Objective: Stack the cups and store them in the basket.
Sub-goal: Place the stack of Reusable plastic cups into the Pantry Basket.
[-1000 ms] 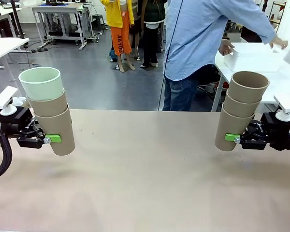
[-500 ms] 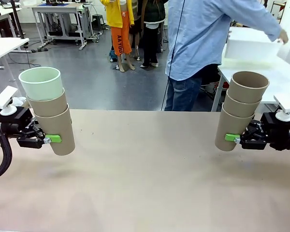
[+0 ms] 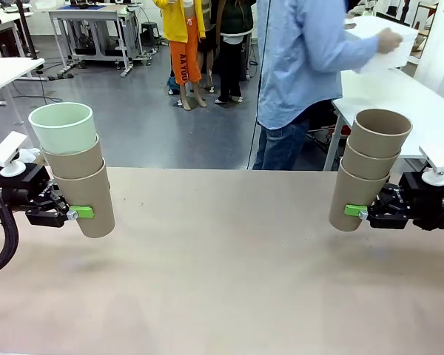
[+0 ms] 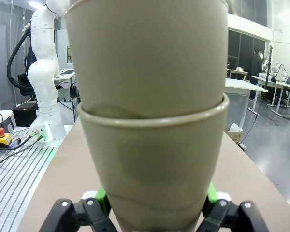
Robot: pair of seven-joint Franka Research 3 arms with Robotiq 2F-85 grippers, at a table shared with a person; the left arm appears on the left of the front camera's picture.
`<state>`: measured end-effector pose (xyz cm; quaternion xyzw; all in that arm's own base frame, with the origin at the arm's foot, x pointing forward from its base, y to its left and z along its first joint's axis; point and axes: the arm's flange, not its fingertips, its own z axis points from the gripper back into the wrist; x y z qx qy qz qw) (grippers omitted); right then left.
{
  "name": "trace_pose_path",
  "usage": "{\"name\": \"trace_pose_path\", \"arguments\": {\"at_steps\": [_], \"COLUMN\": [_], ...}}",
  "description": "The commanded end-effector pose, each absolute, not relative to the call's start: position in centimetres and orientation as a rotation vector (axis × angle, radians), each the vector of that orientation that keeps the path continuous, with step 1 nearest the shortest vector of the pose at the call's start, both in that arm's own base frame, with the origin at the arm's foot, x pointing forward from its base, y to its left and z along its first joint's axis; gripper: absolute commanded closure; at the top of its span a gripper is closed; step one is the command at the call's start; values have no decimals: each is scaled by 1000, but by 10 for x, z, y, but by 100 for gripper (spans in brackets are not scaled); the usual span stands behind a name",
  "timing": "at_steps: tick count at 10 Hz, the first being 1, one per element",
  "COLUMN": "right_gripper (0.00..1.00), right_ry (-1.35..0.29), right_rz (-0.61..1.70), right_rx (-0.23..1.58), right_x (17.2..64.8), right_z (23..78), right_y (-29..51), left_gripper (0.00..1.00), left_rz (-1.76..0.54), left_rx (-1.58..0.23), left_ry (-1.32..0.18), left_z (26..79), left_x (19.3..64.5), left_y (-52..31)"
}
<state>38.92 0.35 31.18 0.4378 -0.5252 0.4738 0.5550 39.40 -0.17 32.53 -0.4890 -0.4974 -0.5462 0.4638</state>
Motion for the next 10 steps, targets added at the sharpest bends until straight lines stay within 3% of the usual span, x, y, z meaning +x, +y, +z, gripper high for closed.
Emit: {"name": "trace_pose_path", "arguments": {"at_steps": [1,10], "right_gripper": [15,15], "right_ry": [-1266,-1266], "right_rz": [1122,1122], "right_rx": [1023,1023], "right_x": [390,390], "right_z": [314,314], "right_y": [4,4], "left_gripper": [15,15], "left_rz": [-1353,-1353], "left_rx": [-1202,-1202], "left_ry": [-1236,-1236], "left_z": [329,329], "left_x": [393,393], "left_y": [-3,-3]}}
